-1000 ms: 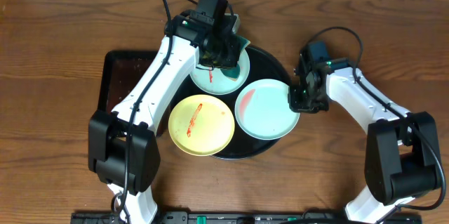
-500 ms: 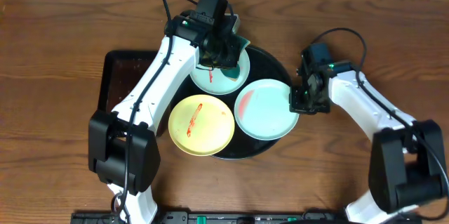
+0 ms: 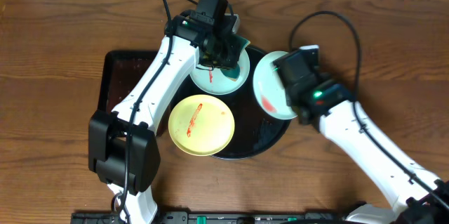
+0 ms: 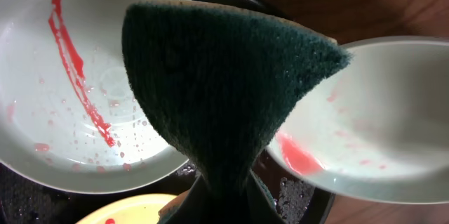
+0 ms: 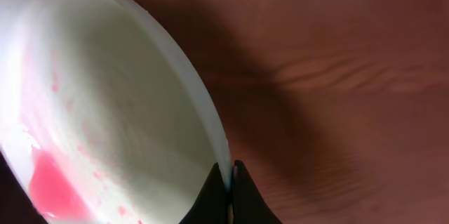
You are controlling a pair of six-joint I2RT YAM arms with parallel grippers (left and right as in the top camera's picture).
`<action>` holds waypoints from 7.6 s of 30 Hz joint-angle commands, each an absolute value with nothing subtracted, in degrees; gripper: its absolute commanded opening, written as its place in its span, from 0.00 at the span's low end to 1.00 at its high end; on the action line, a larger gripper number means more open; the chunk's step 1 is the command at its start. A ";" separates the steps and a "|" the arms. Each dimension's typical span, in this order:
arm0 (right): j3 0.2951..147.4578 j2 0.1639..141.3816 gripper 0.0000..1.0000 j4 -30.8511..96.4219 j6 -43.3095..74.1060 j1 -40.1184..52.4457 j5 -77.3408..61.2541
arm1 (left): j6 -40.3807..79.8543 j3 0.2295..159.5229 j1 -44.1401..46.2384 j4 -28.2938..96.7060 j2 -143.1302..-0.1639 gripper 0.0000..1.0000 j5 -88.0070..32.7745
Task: Clean dirty plates on tray and stack at the side
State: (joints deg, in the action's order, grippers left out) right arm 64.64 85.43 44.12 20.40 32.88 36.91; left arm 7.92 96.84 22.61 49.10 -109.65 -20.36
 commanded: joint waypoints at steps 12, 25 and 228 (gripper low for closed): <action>64.86 84.75 0.01 44.14 24.86 49.01 79.64 | 8.45 95.90 22.52 49.21 -109.75 0.07 -19.81; 64.86 84.75 0.01 44.10 24.88 50.26 83.13 | 8.45 95.90 22.52 49.21 -109.75 0.07 -19.81; 59.27 105.25 0.01 39.59 24.58 23.35 -12.23 | 33.04 66.06 38.35 32.10 -109.30 0.07 -13.26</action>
